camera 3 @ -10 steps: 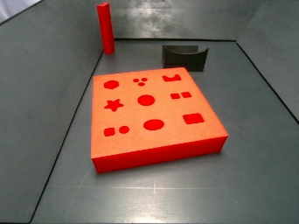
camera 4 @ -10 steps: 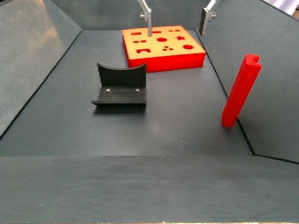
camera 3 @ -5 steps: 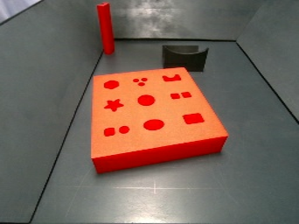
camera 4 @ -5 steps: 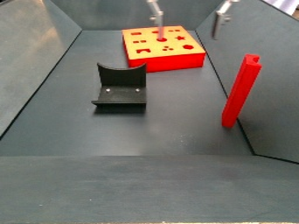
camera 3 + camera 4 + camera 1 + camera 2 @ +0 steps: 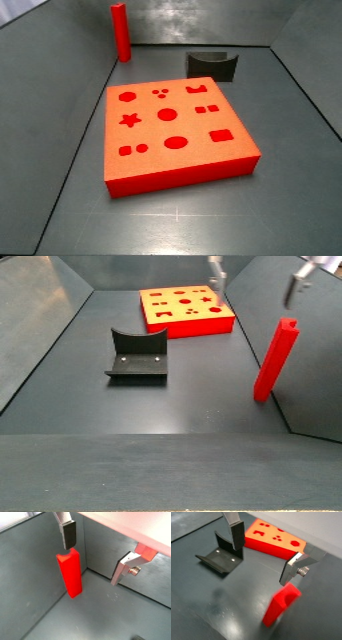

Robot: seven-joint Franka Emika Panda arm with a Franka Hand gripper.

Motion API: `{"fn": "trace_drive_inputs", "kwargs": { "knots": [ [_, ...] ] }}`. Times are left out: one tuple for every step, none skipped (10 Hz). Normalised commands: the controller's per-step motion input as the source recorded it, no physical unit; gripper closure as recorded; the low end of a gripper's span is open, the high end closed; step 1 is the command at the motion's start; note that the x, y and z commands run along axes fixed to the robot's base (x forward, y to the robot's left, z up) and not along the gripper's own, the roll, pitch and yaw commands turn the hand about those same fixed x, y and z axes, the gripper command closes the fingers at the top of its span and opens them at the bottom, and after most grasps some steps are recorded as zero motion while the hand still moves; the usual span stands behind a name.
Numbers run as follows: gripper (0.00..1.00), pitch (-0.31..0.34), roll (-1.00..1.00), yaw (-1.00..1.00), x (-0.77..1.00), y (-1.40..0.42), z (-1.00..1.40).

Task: Pick up the arch object. Move up. Move to above the board. Insert the arch object.
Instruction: Pick up the arch object.

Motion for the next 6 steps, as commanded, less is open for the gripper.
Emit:
{"fn": "trace_drive_inputs", "kwargs": {
  "knots": [
    [0.00, -0.043, -0.04, -0.19, -0.72, 0.18, -0.12],
    [0.00, -0.060, -0.05, -0.09, -0.44, 0.14, -0.25],
    [0.00, -0.124, -0.07, 0.00, -0.17, 0.14, -0.47],
    [0.00, -0.186, -0.10, 0.00, -0.05, 0.14, -0.69],
    [0.00, -0.229, -0.07, 0.00, -0.05, 0.05, -0.76],
    [0.00, -0.251, -0.05, 0.00, 0.00, 0.01, -0.75]
  ]
}}
